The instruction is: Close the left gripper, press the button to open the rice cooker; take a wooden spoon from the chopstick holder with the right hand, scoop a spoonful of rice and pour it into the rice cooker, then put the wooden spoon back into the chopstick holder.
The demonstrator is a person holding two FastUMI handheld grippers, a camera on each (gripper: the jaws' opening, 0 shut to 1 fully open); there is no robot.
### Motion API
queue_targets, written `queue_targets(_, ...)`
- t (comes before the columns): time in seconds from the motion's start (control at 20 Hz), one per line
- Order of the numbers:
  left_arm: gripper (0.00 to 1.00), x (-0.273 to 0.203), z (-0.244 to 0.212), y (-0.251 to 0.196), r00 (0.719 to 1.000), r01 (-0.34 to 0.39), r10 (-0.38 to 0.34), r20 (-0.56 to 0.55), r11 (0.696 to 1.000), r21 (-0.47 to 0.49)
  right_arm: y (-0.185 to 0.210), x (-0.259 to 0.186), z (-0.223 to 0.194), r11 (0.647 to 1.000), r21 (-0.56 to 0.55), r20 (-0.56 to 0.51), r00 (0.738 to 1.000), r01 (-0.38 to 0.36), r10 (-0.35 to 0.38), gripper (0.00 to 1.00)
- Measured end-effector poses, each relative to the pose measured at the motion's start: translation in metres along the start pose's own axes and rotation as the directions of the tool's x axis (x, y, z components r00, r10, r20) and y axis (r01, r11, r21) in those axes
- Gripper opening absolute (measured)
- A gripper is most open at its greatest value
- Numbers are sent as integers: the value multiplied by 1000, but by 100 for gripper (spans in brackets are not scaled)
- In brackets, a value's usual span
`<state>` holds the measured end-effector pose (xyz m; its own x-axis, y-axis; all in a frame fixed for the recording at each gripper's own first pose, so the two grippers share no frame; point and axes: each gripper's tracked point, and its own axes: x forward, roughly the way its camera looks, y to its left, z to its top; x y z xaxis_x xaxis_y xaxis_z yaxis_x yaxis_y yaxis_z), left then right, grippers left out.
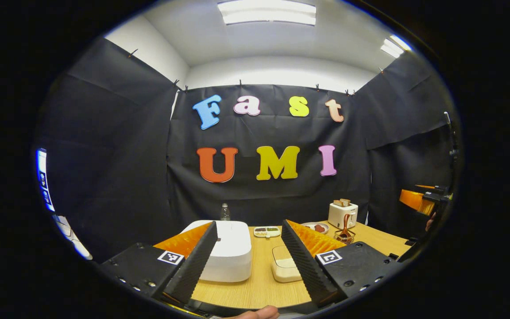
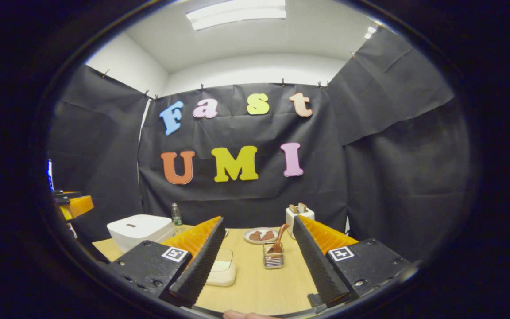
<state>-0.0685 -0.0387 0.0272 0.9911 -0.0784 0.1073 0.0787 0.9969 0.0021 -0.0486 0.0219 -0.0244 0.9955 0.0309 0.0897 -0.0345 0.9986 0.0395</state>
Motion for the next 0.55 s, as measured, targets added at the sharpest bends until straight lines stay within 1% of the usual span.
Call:
queue_targets(0.1, 93, -3, 2, -1, 1000, 1, -1, 10, 1000, 7, 1, 1, -7, 1000, -8, -21, 1000, -5, 5, 100)
queue_targets(0.15, 93, -4, 4, 0, 1000, -3, 3, 14, 1000, 11, 1, 1, -8, 1000, -5, -27, 1000, -7, 7, 96)
queue_targets(0.2, 93, -5, 4, 0, 1000, -6, 6, 19, 1000, 12, 1, 1, -7, 1000, -2, -25, 1000, -16, 16, 100)
queue_targets(0.4, 94, -6, 2, 4, 1000, -26, 26, 14, 1000, -12, 6, 0, -5, 999, 16, 7, 999, -48, 48, 100)
queue_targets(0.55, 94, -8, 1, 6, 1000, -30, 30, 7, 999, -20, 8, -2, -12, 998, 11, -6, 998, -59, 59, 100)
